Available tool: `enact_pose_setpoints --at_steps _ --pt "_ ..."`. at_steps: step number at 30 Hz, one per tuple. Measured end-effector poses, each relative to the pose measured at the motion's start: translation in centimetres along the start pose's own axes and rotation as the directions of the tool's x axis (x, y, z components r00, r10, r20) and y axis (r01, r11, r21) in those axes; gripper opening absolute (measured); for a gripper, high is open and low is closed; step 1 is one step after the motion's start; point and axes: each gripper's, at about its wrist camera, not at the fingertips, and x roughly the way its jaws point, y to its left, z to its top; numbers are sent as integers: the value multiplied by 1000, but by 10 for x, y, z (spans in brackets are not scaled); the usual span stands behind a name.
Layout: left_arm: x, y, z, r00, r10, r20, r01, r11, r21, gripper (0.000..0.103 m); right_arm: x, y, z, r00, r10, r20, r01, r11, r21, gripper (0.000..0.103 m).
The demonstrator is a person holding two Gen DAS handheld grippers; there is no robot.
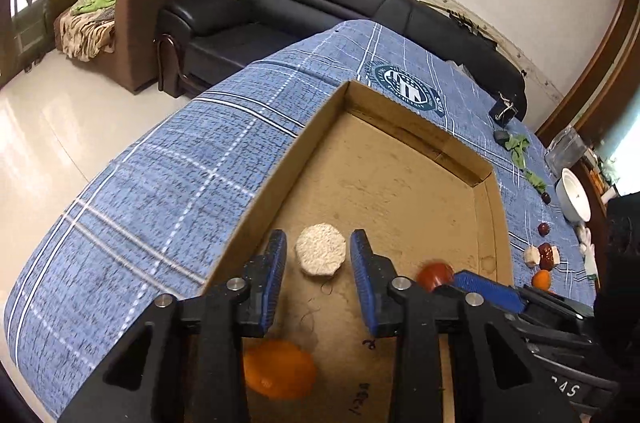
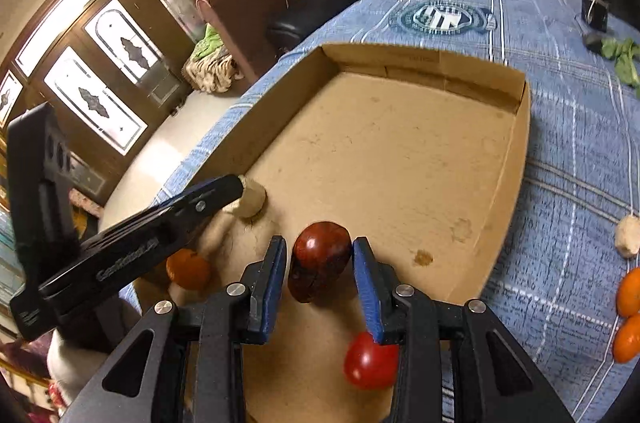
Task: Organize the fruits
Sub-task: 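Carry the rice cake into the box and open the left gripper while the right releases the date there, then withdraw both grippers from the box toward the remaining fruits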
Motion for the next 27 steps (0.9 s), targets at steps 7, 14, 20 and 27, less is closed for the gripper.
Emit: enact_pose_setpoints --at_steps 7,14,20,27 --pt "-55 0 -13 995 2 96 0 1000 -26 62 -35 -4 6 993 -51 103 50 999 12 55" --pt "-77 5 -25 989 -13 150 21 999 -48 63 -50 -45 -8 960 -259 104 250 963 98 60" --pt "-66 15 -30 994 -22 106 30 997 -73 63 -17 -43 -14 987 -158 15 155 982 111 56" --pt "-69 33 -32 994 -6 107 17 994 -105 63 -5 -31 -9 991 -134 1 133 984 120 57"
